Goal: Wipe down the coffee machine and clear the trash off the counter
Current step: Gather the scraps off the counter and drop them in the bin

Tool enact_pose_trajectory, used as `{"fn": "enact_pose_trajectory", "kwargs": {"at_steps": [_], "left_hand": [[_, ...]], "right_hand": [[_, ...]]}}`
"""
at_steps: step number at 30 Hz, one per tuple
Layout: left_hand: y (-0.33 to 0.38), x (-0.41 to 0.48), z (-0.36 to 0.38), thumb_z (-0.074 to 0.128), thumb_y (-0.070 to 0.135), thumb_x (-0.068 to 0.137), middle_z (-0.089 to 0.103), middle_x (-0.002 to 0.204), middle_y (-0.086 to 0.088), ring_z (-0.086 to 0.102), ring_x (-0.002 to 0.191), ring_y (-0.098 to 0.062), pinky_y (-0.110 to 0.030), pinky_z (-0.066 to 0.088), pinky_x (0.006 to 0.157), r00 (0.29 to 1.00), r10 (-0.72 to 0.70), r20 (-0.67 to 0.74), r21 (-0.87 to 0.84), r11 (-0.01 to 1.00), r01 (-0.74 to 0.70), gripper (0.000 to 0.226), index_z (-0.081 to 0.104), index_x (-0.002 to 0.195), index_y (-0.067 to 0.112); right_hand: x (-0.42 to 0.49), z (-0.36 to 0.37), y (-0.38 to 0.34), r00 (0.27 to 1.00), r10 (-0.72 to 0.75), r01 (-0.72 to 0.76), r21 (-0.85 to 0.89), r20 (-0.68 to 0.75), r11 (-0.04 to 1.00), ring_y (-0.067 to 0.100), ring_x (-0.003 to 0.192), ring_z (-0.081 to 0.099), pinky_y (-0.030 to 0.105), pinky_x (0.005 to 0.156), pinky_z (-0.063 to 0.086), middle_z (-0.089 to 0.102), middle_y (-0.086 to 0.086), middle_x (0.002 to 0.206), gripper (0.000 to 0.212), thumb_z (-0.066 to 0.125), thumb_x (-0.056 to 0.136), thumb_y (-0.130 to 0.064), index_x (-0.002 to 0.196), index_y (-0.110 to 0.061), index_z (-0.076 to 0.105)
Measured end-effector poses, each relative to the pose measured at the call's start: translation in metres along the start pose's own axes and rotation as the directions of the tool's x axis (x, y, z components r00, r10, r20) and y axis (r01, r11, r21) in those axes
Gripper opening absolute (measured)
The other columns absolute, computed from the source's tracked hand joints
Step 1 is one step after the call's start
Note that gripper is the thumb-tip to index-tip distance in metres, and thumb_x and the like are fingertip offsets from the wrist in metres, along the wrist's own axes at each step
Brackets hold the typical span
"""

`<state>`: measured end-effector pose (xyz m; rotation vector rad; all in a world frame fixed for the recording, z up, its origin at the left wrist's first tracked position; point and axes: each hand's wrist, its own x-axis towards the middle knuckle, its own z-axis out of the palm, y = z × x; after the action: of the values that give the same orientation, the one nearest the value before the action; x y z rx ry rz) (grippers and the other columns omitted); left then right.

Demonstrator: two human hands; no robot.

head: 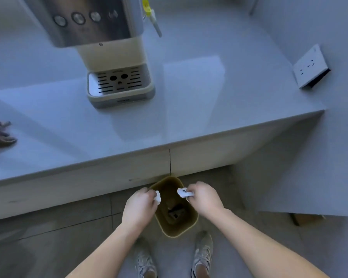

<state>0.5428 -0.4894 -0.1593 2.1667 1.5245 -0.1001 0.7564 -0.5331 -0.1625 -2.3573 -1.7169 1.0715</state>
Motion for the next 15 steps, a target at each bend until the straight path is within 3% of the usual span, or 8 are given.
{"fn": "enact_pose_trajectory", "kwargs": {"at_steps": [7, 10, 12, 15], "left_hand": [[-0.041, 0.016, 0.085, 0.051, 0.023, 0.093, 0.065, 0.094, -0.001, 0.060, 0.081, -0.019, -0.036, 0.053, 0.069, 0.990, -0.050, 0.132, 0.038, 0.998, 0.046, 0.017, 0.067, 0.099, 0.019], [-0.056, 0.025, 0.125, 0.048, 0.025, 0.095, 0.066, 0.090, 0.001, 0.061, 0.076, -0.016, -0.032, 0.052, 0.064, 0.982, -0.094, 0.165, 0.019, 0.996, 0.093, 0.017, 0.065, 0.098, 0.024], [-0.063, 0.032, 0.150, 0.046, 0.025, 0.095, 0.062, 0.086, 0.003, 0.057, 0.070, -0.011, -0.031, 0.053, 0.063, 0.979, -0.118, 0.169, 0.017, 0.993, 0.116, 0.016, 0.062, 0.092, 0.025], [-0.071, 0.046, 0.185, 0.048, 0.022, 0.095, 0.063, 0.094, 0.003, 0.057, 0.078, -0.010, -0.028, 0.052, 0.069, 0.981, -0.111, 0.159, 0.019, 0.994, 0.110, 0.016, 0.064, 0.095, 0.024]], "right_hand": [[0.032, 0.092, 0.031, 0.988, 0.115, -0.124, 0.090, 0.099, 0.988, 0.013, 0.067, 0.058, 0.021, 0.050, 0.036, 0.058, -0.005, 0.080, 0.012, 0.054, 0.092, -0.025, 0.084, -0.026, 0.063], [0.047, 0.132, 0.049, 0.983, 0.152, -0.161, 0.087, 0.105, 0.983, 0.016, 0.070, 0.061, 0.022, 0.055, 0.044, 0.063, -0.001, 0.084, 0.014, 0.052, 0.094, -0.026, 0.080, -0.027, 0.056], [0.058, 0.155, 0.060, 0.973, 0.191, -0.205, 0.105, 0.129, 0.973, 0.019, 0.084, 0.066, 0.027, 0.069, 0.054, 0.068, 0.001, 0.098, 0.011, 0.052, 0.096, -0.029, 0.093, -0.026, 0.062], [0.077, 0.184, 0.073, 0.959, 0.241, -0.261, 0.133, 0.150, 0.956, 0.025, 0.107, 0.065, 0.031, 0.084, 0.054, 0.066, 0.003, 0.120, 0.029, 0.056, 0.095, -0.031, 0.122, -0.022, 0.062]]}}
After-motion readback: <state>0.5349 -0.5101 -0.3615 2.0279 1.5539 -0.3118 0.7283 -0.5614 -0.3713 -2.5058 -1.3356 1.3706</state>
